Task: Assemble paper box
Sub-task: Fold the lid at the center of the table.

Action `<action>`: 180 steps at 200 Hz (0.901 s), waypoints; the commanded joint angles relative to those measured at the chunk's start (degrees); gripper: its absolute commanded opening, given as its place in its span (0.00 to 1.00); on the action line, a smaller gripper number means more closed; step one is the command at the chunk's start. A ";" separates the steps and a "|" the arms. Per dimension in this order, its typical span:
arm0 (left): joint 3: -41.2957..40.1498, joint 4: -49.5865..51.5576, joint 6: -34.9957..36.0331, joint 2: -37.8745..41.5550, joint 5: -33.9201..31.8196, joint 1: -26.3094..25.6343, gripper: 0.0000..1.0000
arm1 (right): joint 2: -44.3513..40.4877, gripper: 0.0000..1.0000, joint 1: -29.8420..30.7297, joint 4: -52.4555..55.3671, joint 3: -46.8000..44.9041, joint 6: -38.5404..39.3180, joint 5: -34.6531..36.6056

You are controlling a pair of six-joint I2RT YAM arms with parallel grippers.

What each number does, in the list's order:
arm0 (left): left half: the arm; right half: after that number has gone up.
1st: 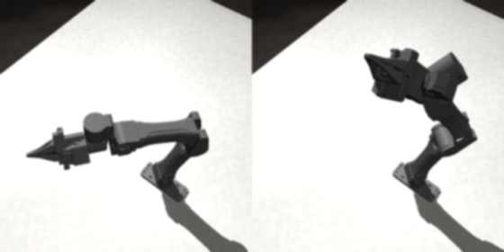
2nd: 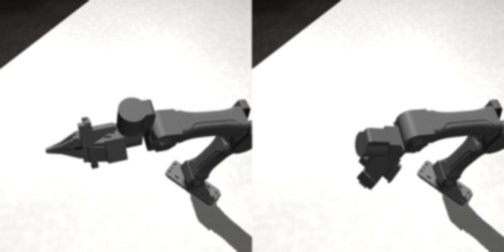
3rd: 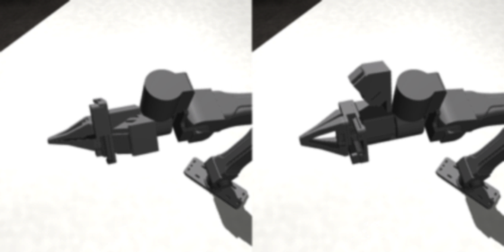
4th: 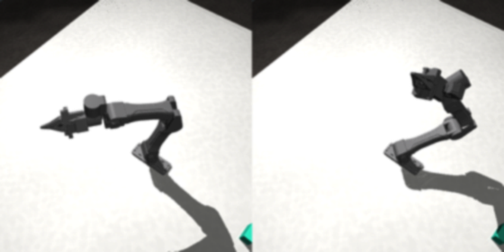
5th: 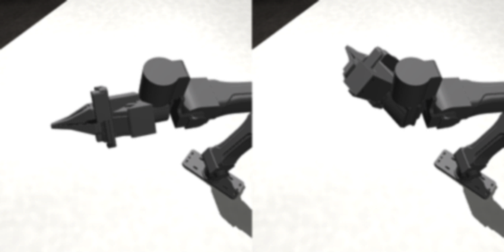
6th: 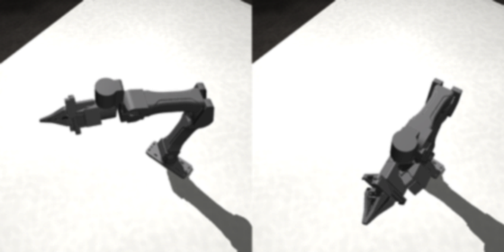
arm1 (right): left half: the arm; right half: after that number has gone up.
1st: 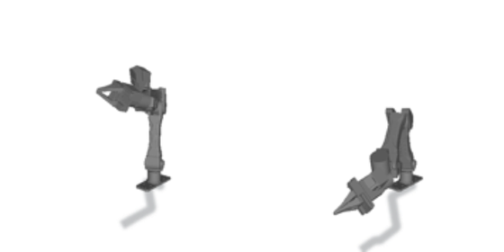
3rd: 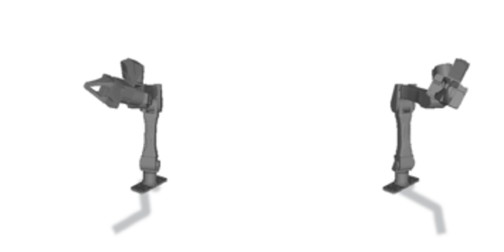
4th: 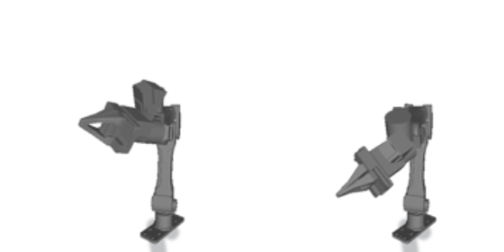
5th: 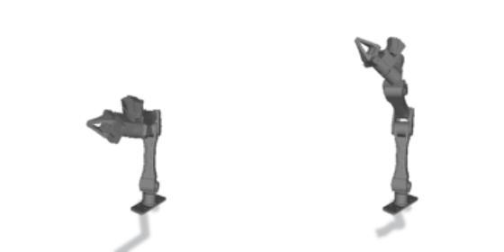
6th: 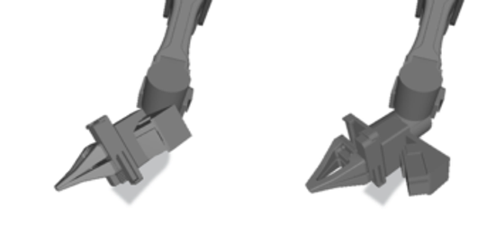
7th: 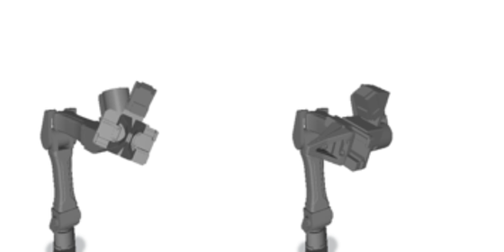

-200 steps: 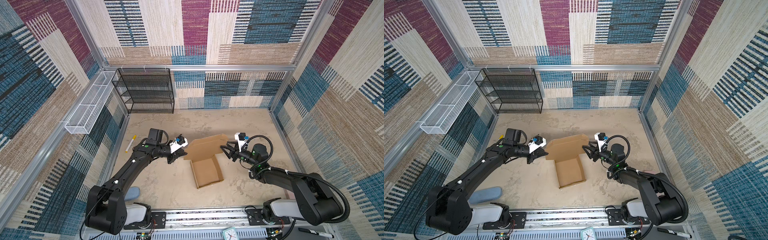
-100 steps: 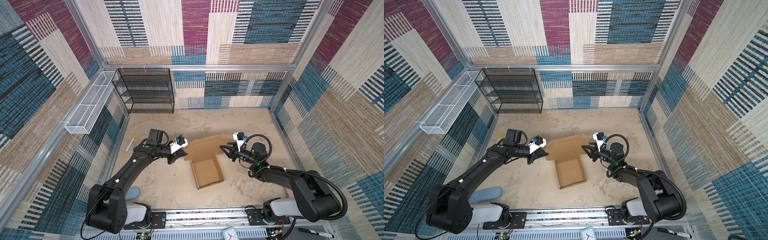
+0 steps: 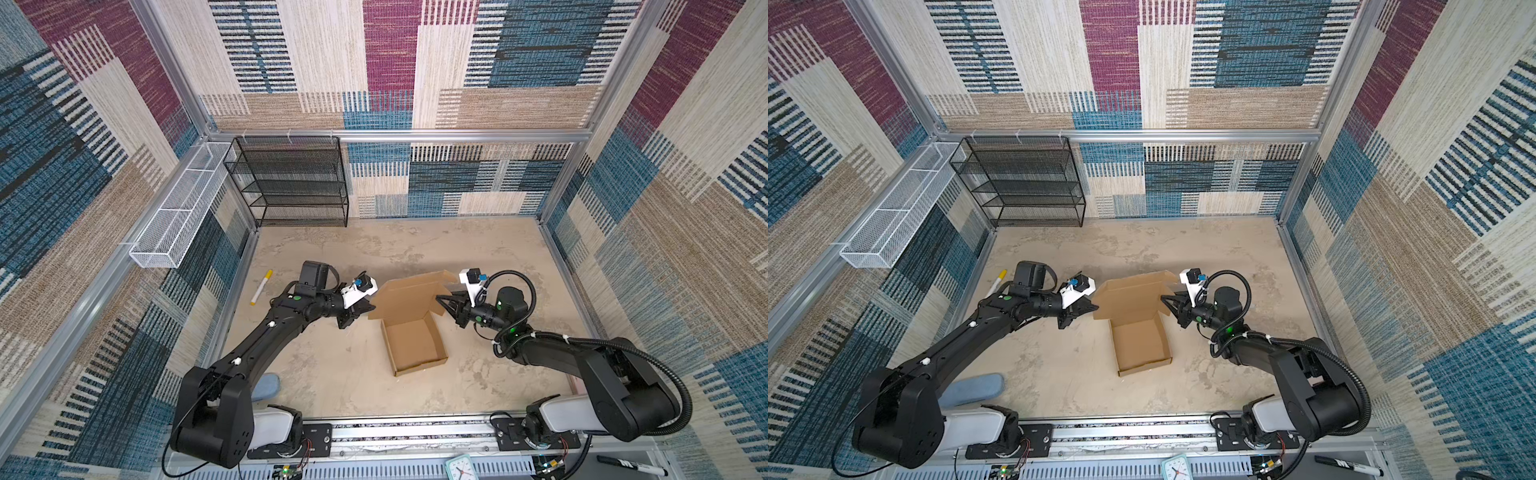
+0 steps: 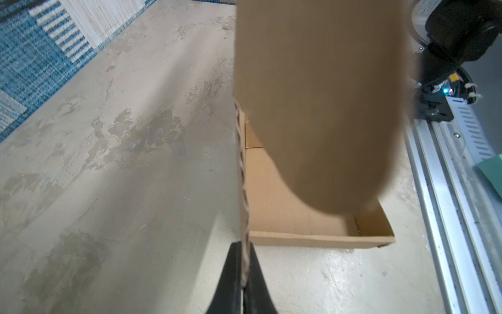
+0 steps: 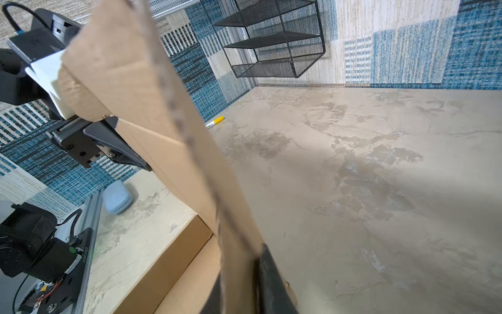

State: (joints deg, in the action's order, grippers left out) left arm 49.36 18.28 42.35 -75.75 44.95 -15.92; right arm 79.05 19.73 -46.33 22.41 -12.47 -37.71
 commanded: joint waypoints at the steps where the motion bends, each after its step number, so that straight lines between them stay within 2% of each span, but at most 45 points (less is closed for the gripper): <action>1: -0.57 -3.52 -2.09 -0.18 -2.10 -0.81 0.00 | -1.06 0.17 0.99 1.03 0.22 0.88 3.02; 68: -1.26 -6.57 -6.52 0.37 -10.96 -3.57 0.00 | -2.93 0.17 3.88 3.72 -0.68 0.95 8.84; 95: -2.53 -8.26 -6.80 0.95 -16.33 -3.65 0.00 | -5.95 0.20 4.36 5.29 -2.45 0.77 11.00; 142: -2.95 -9.66 -7.37 0.07 -17.65 -3.67 0.00 | -8.60 0.27 4.44 5.89 -4.51 0.28 12.42; 180: -3.57 -10.99 -8.29 0.42 -18.19 -3.64 0.00 | -9.35 0.27 4.71 4.91 -5.69 0.11 12.26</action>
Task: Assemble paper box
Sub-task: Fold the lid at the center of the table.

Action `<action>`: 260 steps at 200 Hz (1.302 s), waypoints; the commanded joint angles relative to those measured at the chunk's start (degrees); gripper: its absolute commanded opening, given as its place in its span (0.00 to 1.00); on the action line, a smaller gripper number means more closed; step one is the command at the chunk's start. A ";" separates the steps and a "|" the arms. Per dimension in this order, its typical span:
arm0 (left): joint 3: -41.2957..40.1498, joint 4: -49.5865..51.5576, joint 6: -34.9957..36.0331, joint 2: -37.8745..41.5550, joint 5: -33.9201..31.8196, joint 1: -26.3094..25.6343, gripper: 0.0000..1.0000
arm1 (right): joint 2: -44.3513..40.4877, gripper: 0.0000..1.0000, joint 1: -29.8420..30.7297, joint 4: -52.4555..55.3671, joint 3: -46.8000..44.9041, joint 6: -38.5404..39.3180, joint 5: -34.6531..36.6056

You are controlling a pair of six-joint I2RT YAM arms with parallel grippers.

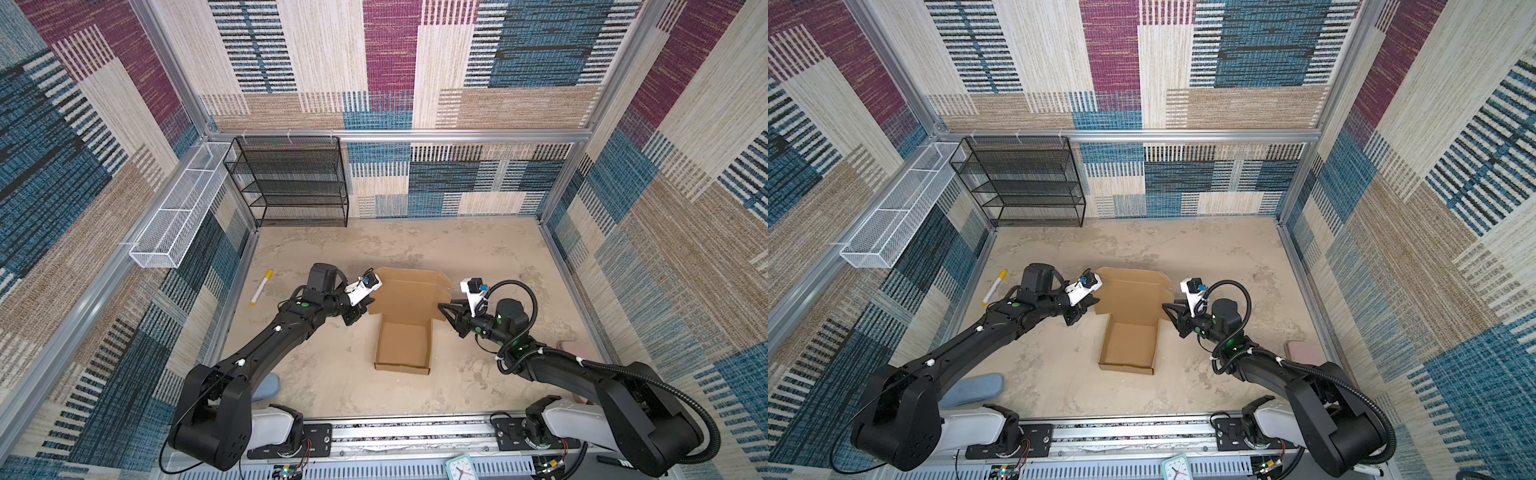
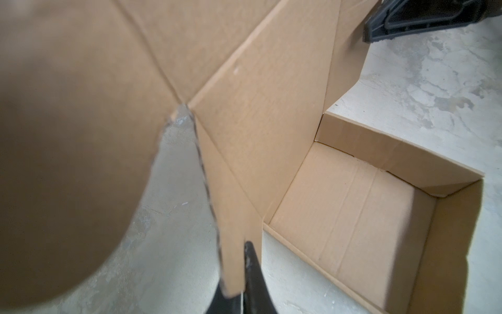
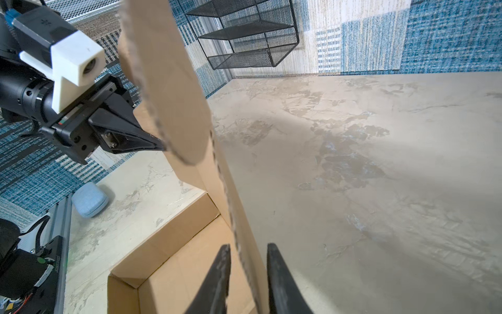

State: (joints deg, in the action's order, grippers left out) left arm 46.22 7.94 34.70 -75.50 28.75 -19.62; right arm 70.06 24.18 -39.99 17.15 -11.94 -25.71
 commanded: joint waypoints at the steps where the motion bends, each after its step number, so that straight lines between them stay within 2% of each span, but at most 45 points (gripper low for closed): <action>1: -0.47 -0.69 -0.66 0.18 -1.92 0.03 0.00 | -0.37 0.26 0.29 -1.46 -0.43 -0.43 0.20; 61: -1.37 -2.40 -3.01 2.46 -1.76 -0.22 0.00 | -1.12 0.18 2.41 -1.19 -1.79 -0.01 1.21; 116: -2.62 -3.13 -4.20 3.17 -2.71 -1.45 0.00 | -1.26 0.16 3.74 -0.79 -2.58 0.50 3.73; 181: -2.39 -1.56 -6.29 2.86 -6.38 -4.38 0.00 | -3.86 0.03 5.85 2.19 -1.75 0.38 10.10; 219: -2.05 -1.30 -9.95 2.81 -9.61 -6.06 0.00 | -3.46 0.00 8.60 2.98 -1.09 0.36 14.67; 260: -2.30 -4.43 -18.60 5.02 -15.91 -7.06 0.00 | -2.39 0.00 12.10 3.76 0.14 -0.94 22.20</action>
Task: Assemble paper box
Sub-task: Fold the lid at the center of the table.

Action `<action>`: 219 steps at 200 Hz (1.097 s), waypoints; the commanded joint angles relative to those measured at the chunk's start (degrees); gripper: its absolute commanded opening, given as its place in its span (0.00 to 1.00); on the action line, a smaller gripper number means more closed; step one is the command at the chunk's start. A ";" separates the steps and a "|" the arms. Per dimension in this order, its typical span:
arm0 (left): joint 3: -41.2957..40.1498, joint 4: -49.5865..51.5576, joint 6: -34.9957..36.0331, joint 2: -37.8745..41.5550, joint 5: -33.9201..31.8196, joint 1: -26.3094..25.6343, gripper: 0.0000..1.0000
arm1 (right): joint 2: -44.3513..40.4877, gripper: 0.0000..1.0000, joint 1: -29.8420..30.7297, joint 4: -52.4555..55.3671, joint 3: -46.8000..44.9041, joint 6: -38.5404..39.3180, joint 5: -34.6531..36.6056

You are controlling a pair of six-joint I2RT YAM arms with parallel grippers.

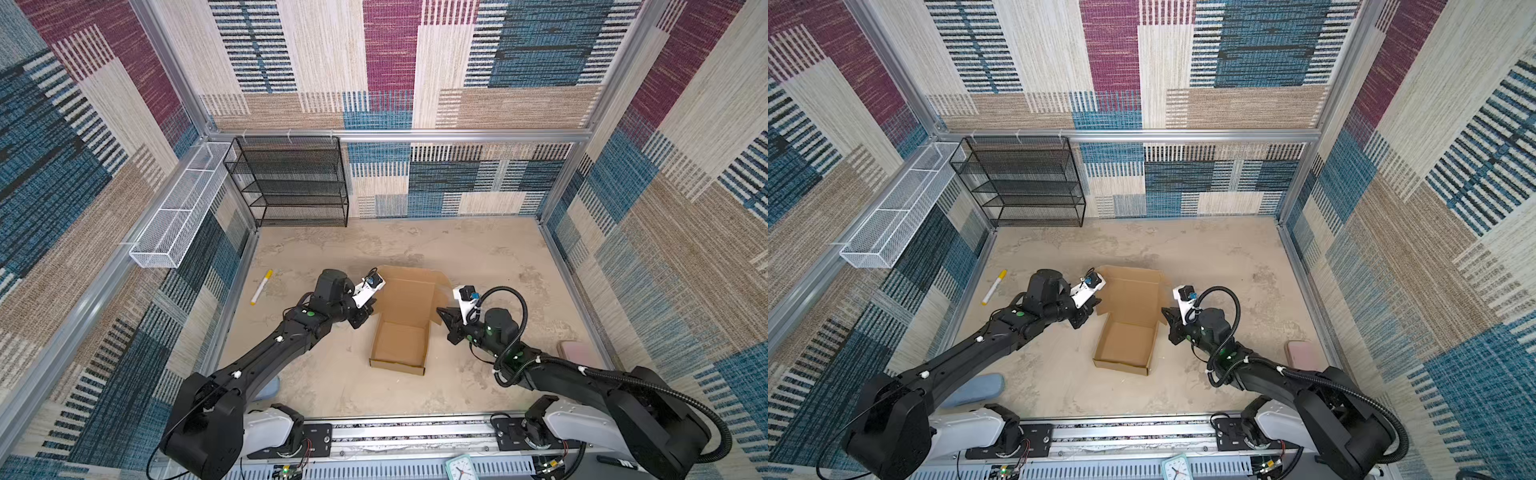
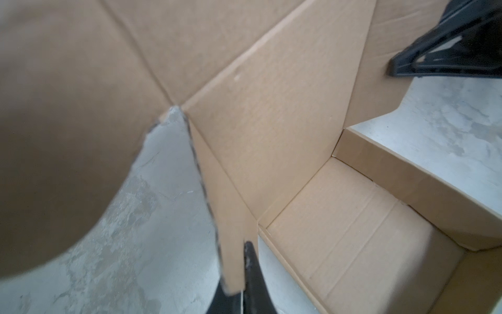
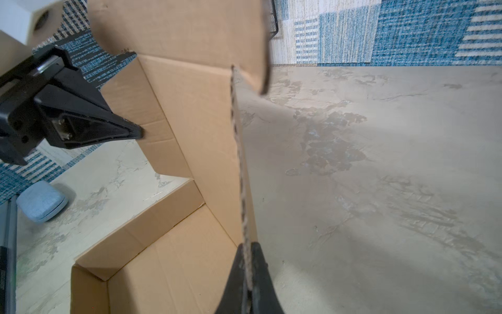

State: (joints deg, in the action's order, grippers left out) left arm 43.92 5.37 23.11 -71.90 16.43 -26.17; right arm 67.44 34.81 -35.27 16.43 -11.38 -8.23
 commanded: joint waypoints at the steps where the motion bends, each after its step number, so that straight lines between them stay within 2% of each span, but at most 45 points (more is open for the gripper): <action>1: 0.01 -1.94 -7.33 1.50 -3.77 -0.52 0.00 | 0.24 0.00 1.57 -0.91 0.92 -1.57 4.85; 48: -5.09 -11.16 -21.40 6.08 -6.22 -0.78 0.00 | 0.42 0.00 4.69 0.81 3.03 -4.51 13.66; 86: -9.90 -16.81 -27.96 8.31 -10.10 -2.62 0.00 | 2.70 0.00 7.14 0.30 4.81 -6.22 18.50; 129: -14.54 -22.87 -33.07 11.57 -13.79 -4.52 0.00 | 6.59 0.00 10.04 -0.29 7.20 -7.38 22.24; 219: -21.92 -32.78 -35.33 13.45 -22.24 -11.18 0.00 | 12.02 0.00 16.14 0.46 12.21 -7.75 28.77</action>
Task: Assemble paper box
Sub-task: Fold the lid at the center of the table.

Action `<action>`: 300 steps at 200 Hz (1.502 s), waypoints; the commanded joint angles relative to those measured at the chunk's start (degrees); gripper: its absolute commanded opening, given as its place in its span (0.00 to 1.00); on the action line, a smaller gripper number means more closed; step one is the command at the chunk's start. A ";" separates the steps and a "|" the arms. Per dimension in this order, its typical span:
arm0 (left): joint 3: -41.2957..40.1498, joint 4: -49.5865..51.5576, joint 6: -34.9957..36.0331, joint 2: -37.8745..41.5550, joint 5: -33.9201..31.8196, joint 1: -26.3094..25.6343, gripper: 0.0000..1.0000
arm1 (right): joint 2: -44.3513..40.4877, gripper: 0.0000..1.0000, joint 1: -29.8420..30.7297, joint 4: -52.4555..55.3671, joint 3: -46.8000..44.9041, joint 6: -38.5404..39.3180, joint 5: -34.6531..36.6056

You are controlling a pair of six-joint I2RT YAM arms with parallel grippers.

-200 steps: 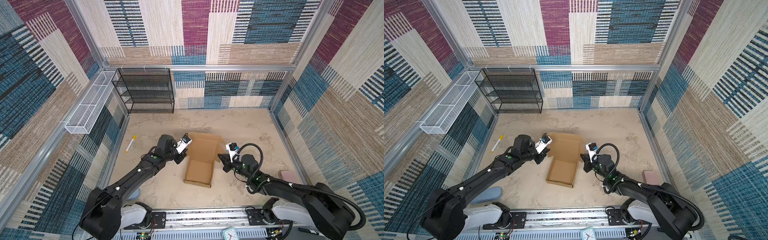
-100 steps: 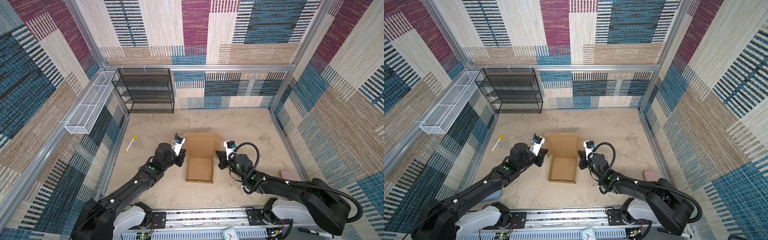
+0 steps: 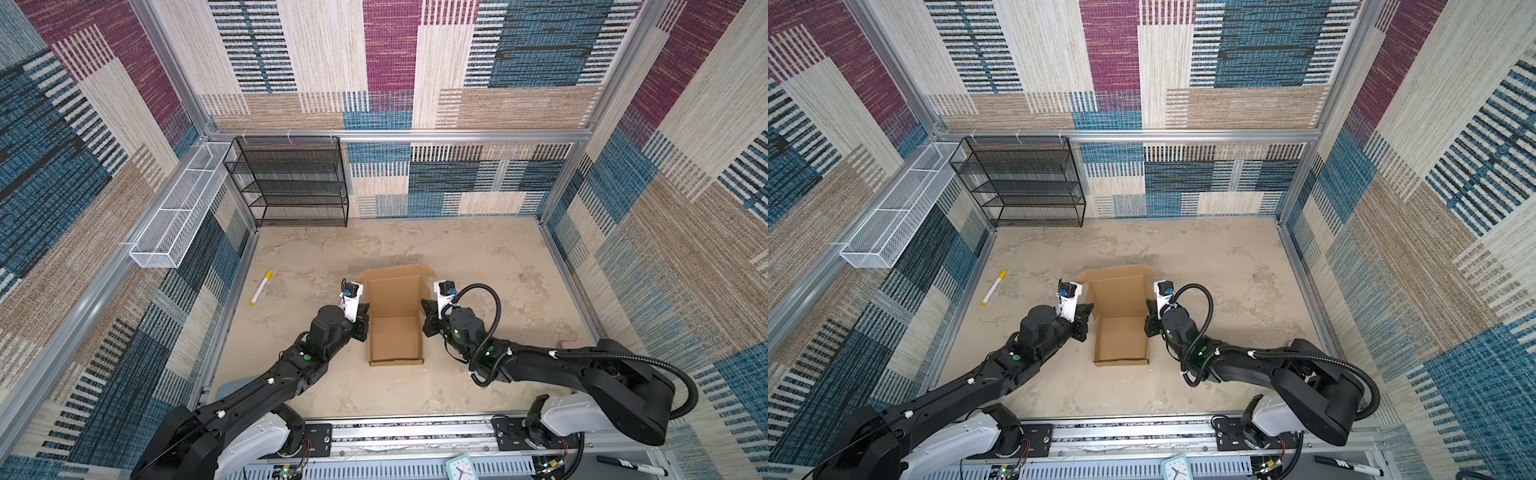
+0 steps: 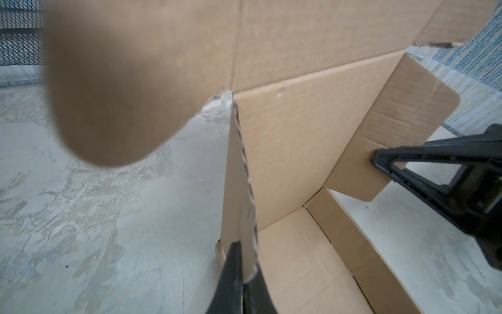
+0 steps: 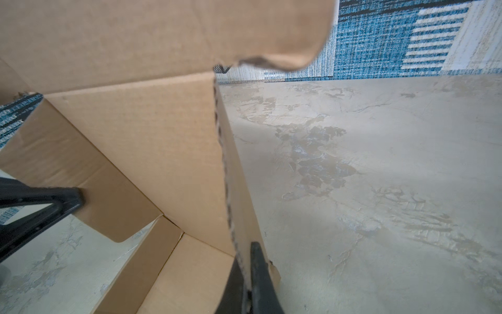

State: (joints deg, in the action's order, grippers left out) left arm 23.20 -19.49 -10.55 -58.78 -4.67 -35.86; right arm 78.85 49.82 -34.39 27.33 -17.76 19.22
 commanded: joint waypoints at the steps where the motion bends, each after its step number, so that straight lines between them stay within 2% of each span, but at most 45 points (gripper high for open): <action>1: -1.26 -7.98 -1.67 0.38 -1.27 -1.59 0.00 | 0.69 0.00 1.14 -0.28 1.40 -1.43 1.46; 120: -8.99 -13.34 1.50 3.45 -9.94 -10.35 0.00 | 1.72 0.00 7.48 -1.55 1.03 -1.65 7.61; 204: -14.09 -19.10 4.01 4.97 -16.76 -18.63 0.00 | 0.62 0.00 14.15 -2.66 -2.64 -3.64 14.15; 250: -17.32 -20.38 4.83 7.16 -18.58 -21.42 0.00 | 1.32 0.00 18.05 -1.38 -2.93 -5.65 17.28; 300: -21.76 -18.86 3.63 12.28 -16.98 -22.22 0.00 | 1.71 0.00 20.87 -0.32 -4.46 -8.12 20.81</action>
State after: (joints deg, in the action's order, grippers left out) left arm 2.94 -39.55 -7.27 -48.42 -26.83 -57.56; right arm 80.07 69.17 -34.87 23.40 -23.31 43.31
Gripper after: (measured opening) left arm 0.065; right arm 0.059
